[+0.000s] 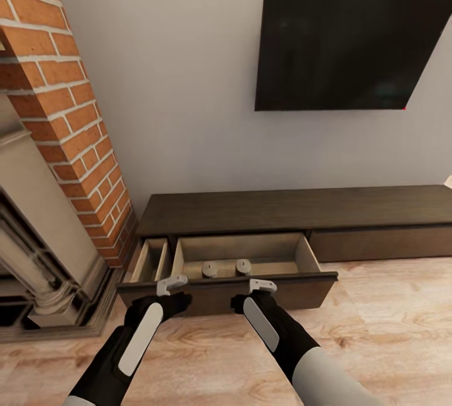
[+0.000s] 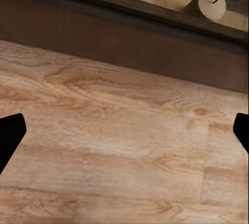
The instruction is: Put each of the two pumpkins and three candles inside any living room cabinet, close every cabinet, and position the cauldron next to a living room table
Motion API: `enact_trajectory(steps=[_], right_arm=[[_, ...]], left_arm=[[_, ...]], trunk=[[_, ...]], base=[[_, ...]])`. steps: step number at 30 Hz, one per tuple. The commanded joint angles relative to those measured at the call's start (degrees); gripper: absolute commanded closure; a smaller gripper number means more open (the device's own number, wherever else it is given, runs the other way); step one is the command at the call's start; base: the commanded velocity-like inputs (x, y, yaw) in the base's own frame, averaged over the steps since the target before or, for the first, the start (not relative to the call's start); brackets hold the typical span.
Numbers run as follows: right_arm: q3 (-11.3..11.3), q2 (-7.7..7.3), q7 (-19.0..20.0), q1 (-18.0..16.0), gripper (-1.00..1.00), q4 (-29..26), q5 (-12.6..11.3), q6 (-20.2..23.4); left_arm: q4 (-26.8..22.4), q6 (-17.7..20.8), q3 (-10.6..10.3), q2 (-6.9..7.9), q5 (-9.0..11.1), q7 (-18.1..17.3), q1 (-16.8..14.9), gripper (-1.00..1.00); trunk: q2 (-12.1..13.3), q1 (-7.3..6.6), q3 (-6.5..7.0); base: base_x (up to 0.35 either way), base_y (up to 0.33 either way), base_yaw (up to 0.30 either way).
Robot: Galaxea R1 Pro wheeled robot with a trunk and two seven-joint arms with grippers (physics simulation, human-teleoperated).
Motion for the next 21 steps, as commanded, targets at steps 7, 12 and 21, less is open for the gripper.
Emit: enact_trajectory(steps=[7, 12, 21], right_arm=[[-0.14, 0.0, -0.76, 0.0, -1.0, -1.33, -0.37, 1.31], [-0.2, 0.0, -0.78, 0.0, -1.0, -1.34, -0.49, 1.53], [-0.21, 0.0, -1.03, 0.0, -1.0, -1.35, -0.49, 1.37]], left_arm=[[-1.21, 2.23, 0.34, 0.11, 0.76, 0.01, -0.09, -1.0], [-1.17, 3.82, 0.36, 0.1, 0.75, 0.02, -0.1, -1.0], [-1.17, 7.45, 0.36, 0.04, 0.68, 0.08, -0.1, -1.0]], trunk=[[2.82, -1.54, 1.26], [4.83, -2.64, 2.16], [8.44, -4.62, 3.77]], base=[[-0.16, 0.041, 0.0], [-0.01, 0.003, 0.0], [0.0, 0.0, 0.061]])
